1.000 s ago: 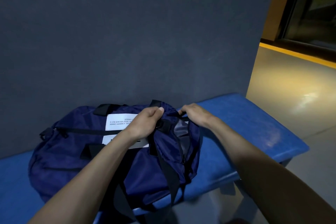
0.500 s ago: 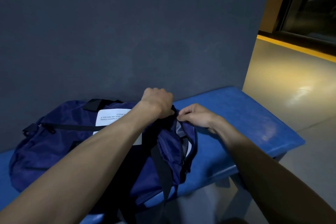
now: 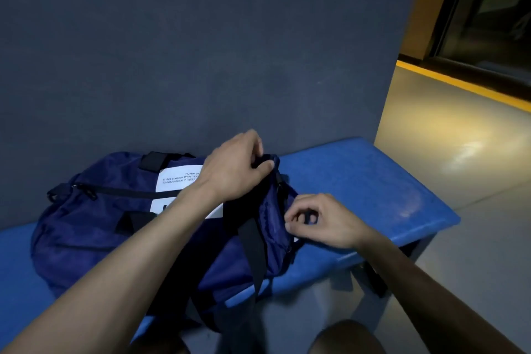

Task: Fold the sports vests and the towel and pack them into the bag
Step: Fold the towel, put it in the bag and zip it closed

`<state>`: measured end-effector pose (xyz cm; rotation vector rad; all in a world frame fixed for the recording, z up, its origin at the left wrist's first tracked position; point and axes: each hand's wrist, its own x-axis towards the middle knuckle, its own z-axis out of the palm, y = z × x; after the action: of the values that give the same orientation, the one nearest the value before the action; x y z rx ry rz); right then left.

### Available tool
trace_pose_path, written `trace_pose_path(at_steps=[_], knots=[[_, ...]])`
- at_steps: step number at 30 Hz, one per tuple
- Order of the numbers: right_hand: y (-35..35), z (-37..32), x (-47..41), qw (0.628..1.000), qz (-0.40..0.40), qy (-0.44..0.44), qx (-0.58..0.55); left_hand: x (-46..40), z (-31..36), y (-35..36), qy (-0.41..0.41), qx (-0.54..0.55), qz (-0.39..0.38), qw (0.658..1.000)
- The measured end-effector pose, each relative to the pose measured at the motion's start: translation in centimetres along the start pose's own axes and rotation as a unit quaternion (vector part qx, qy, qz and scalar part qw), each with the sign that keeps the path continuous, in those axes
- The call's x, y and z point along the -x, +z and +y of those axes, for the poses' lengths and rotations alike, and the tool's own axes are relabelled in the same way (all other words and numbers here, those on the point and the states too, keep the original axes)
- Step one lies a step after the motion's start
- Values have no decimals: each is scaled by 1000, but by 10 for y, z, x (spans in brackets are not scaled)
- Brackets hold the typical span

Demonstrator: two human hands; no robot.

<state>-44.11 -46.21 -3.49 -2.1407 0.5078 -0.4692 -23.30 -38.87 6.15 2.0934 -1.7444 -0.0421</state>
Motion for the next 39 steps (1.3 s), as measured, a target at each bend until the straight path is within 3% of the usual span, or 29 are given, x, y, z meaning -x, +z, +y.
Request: trace_pose_path(at_steps=[4, 8, 14, 24, 28, 34, 39], knots=[[9, 4, 22, 1000, -13, -12, -17, 45, 28, -6, -66, -150, -166, 972], [25, 7, 27, 997, -10, -42, 71, 74, 42, 20, -70, -160, -207, 963], [22, 9, 27, 985, 94, -98, 107, 67, 12, 30, -88, 27, -187, 978], [-21, -20, 2, 961, 59, -124, 240, 55, -12, 23, -64, 215, -252, 941], [-44, -23, -33, 959, 44, -80, 267, 49, -16, 18, -37, 215, -288, 933], [-64, 11, -103, 942, 35, 75, 325, 47, -15, 10, 4, 214, -355, 910], [-26, 37, -137, 946, 104, 134, 277, 52, -26, 9, 4, 287, -348, 892]])
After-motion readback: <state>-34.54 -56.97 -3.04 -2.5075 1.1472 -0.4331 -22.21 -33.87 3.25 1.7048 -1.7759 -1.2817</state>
